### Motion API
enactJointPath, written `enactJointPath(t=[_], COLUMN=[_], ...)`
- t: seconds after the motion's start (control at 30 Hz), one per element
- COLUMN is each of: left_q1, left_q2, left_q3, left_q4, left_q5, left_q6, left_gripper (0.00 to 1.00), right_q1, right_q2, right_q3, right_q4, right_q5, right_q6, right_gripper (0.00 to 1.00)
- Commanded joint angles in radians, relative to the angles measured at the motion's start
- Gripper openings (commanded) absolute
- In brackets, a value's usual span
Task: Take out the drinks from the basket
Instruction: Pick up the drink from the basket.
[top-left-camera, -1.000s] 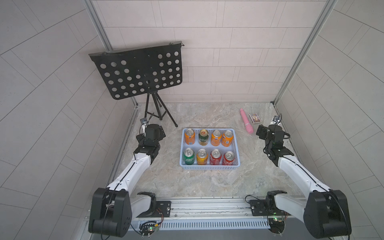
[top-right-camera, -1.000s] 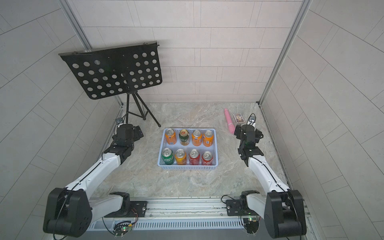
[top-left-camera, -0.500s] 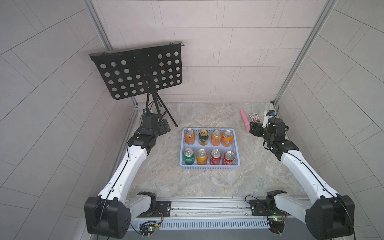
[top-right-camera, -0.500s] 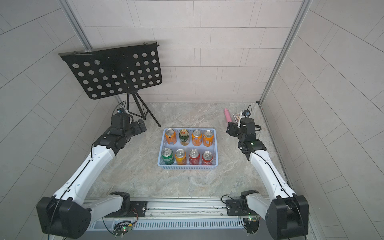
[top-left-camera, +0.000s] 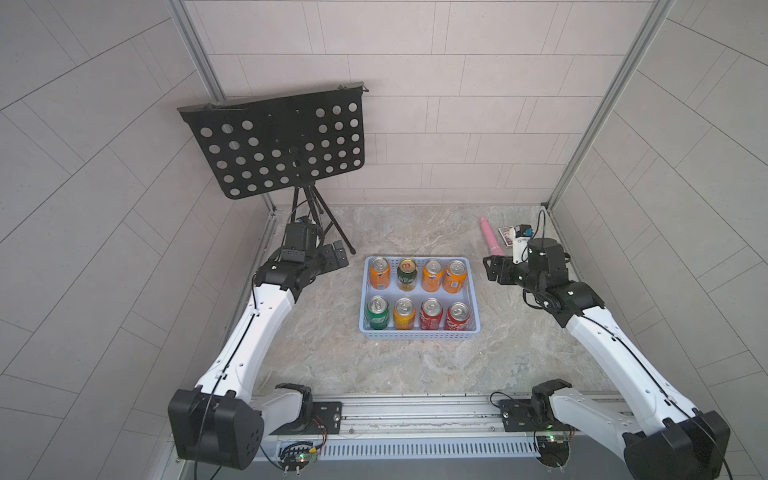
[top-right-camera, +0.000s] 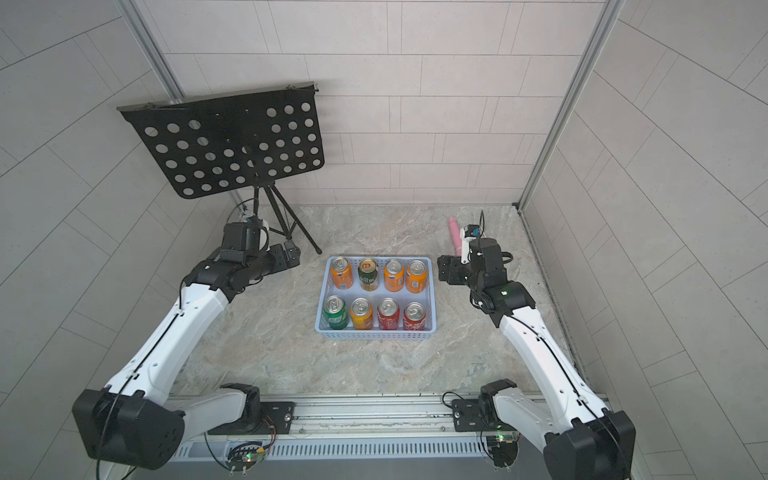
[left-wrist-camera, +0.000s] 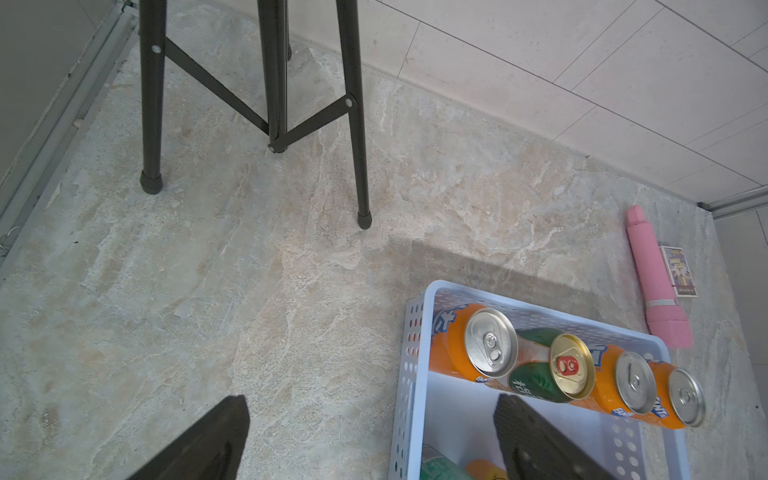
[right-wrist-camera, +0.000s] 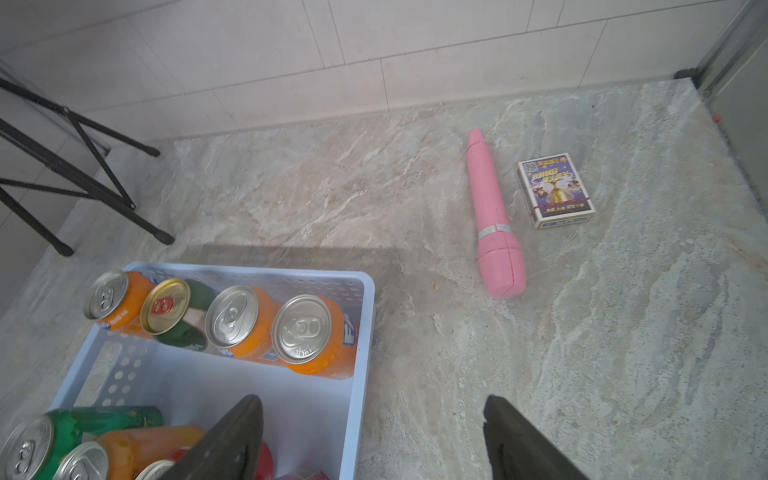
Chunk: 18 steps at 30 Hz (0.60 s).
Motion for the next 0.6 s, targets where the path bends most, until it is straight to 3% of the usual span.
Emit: enactJointPath(t=[0.0, 0.13, 0.2, 0.27, 0.43, 0.57], left_q1=[-0.001, -0.001, 0.000, -0.001, 0.001, 0.002], left_q2=[0.040, 0.100, 0.131, 0.166, 0.235, 0.251], left_q3=[0.029, 0.073, 0.119, 0.158, 0.156, 0.138], left_q4=[-0.059, -0.048, -0.053, -0.094, -0.085, -0.072], left_q5=[0.063, 0.108, 0.122, 0.061, 0.131, 0.149], left_q6=[0.022, 0.004, 0.056, 0.075, 0.048, 0.010], left_gripper=[1.00, 1.00, 1.00, 1.00, 1.00, 1.00], right_q1=[0.060, 0.160, 0.181, 0.199, 0.203, 0.203], right_q2=[0.039, 0.090, 0.105, 0.107, 0.060, 0.134], right_q3=[0.074, 0.146, 0.175, 0.195, 0.178, 0.259], right_q4=[-0.141, -0.241, -0.283, -0.315, -0.291, -0.417], right_q5=[0.019, 0.079, 0.129, 0.176, 0.142, 0.104], right_q6=[-0.043, -0.127, -0.114, -0.088, -0.072, -0.088], right_gripper=[0.86, 0.87, 0.87, 0.88, 0.87, 0.81])
